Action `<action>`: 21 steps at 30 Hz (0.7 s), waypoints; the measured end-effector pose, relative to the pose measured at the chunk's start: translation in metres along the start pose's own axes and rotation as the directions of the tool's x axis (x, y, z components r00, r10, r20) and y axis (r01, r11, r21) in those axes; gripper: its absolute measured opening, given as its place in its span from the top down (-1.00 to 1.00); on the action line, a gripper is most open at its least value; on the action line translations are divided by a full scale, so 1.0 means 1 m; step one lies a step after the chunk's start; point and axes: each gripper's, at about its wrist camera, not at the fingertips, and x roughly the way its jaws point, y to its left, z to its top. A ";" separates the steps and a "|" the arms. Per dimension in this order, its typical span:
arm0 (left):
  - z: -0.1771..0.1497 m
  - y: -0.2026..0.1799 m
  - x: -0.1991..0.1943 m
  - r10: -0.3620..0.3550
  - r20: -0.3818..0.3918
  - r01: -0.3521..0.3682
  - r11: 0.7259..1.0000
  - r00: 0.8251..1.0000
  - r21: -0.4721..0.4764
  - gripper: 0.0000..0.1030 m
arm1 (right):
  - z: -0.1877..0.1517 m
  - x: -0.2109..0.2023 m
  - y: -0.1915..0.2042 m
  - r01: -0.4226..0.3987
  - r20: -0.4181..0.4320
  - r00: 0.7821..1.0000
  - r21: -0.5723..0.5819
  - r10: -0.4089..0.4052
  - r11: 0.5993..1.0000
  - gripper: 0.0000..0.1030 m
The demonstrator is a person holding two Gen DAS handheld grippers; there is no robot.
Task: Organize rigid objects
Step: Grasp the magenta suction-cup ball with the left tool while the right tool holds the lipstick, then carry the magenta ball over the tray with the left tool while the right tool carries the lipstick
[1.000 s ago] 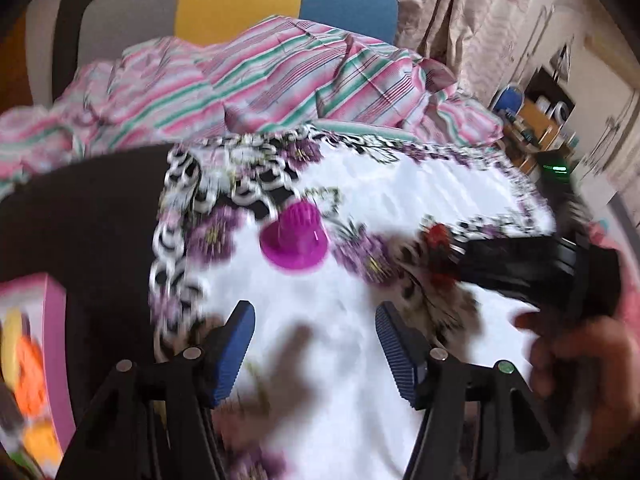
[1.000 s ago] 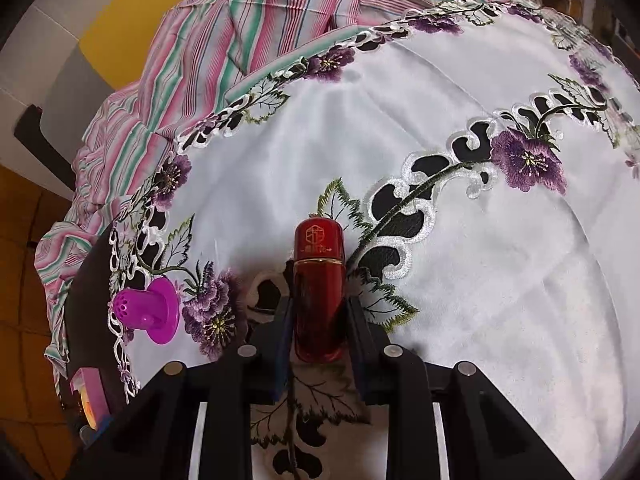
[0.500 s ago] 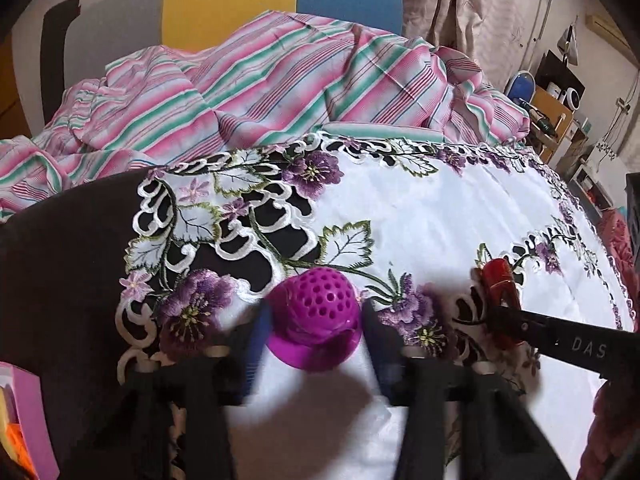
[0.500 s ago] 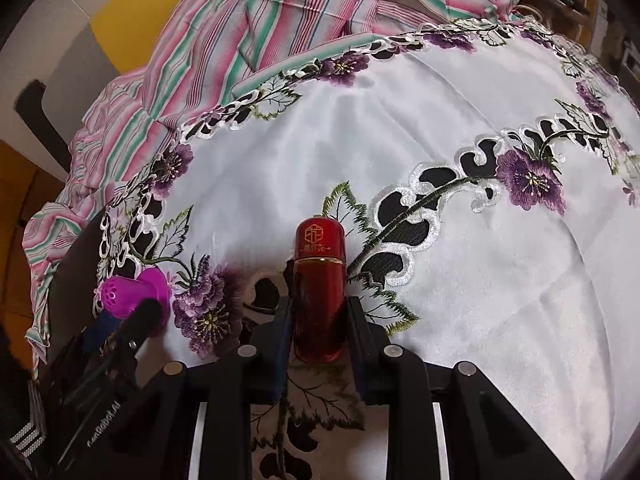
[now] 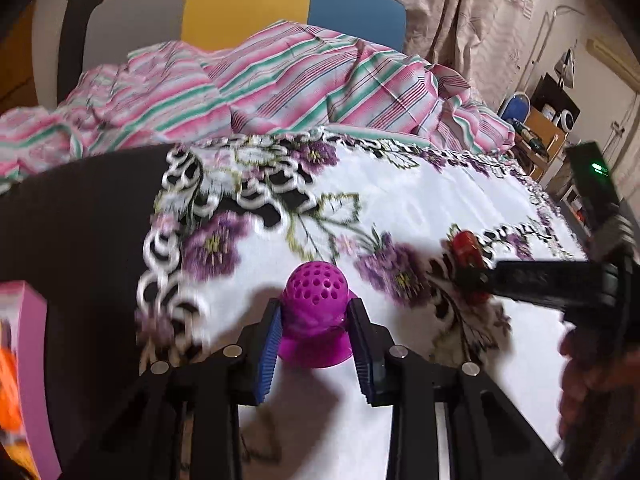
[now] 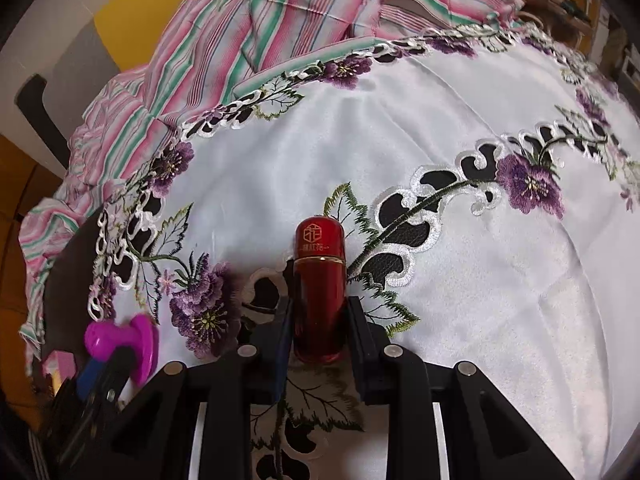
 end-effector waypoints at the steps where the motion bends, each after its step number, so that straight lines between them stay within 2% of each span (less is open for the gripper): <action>1: -0.005 -0.001 -0.005 -0.005 0.001 0.005 1.000 1.000 0.002 0.37 | -0.001 0.000 0.003 0.015 0.003 1.000 -0.017 -0.015 1.000 0.49; 7: -0.026 -0.004 -0.035 -0.026 0.033 0.026 1.000 0.999 0.002 0.37 | -0.006 -0.001 0.014 0.081 0.033 0.996 -0.095 -0.078 0.992 0.50; 12: -0.042 0.005 -0.057 -0.052 0.055 0.054 0.998 0.997 -0.033 0.37 | -0.009 -0.004 0.019 0.034 0.039 0.999 -0.108 -0.030 0.994 0.50; 21: -0.067 0.019 -0.086 -0.072 0.067 0.076 0.995 0.995 -0.067 0.37 | -0.020 -0.012 0.048 0.037 0.080 0.997 -0.222 -0.020 0.974 0.50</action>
